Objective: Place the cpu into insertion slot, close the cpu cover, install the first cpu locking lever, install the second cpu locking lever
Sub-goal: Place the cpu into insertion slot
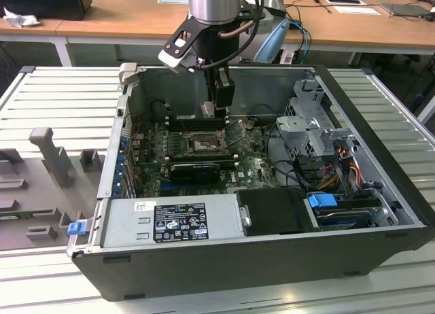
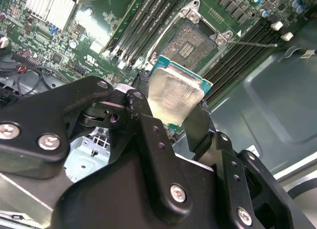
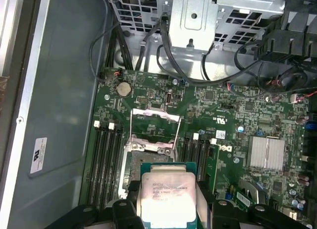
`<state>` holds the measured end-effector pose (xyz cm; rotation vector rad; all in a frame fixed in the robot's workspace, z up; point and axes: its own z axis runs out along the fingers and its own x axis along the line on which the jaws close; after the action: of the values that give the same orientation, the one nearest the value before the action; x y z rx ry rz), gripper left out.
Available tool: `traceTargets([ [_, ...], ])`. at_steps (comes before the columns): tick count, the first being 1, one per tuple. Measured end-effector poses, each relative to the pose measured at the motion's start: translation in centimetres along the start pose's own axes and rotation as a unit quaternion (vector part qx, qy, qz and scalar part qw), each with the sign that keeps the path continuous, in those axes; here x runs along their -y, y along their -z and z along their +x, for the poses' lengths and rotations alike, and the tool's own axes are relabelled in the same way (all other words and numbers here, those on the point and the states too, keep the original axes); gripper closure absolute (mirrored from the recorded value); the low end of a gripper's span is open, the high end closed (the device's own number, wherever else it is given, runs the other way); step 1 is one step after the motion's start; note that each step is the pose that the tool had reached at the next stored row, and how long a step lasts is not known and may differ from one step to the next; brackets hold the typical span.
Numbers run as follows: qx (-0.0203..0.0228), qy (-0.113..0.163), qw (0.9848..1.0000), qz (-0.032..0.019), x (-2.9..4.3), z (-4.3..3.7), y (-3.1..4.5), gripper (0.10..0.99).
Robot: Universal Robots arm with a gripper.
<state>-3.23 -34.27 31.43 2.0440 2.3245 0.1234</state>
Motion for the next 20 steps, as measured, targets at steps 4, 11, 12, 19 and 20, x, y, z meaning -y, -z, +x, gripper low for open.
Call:
traceTargets([
  [4,0.0000,0.000,1.0000,0.0000,0.04,-0.01,-0.47,0.557],
  [11,0.0000,0.000,1.0000,0.0001,0.34,-0.02,-2.06,0.557],
  [12,0.0000,0.000,1.0000,0.0002,0.36,-0.03,-2.20,0.557],
  [19,0.0043,-0.050,0.9987,-0.0005,0.40,-0.03,-2.62,0.557],
  [20,0.0043,-0.050,0.9987,-0.0005,0.41,-0.03,-2.71,0.557],
])
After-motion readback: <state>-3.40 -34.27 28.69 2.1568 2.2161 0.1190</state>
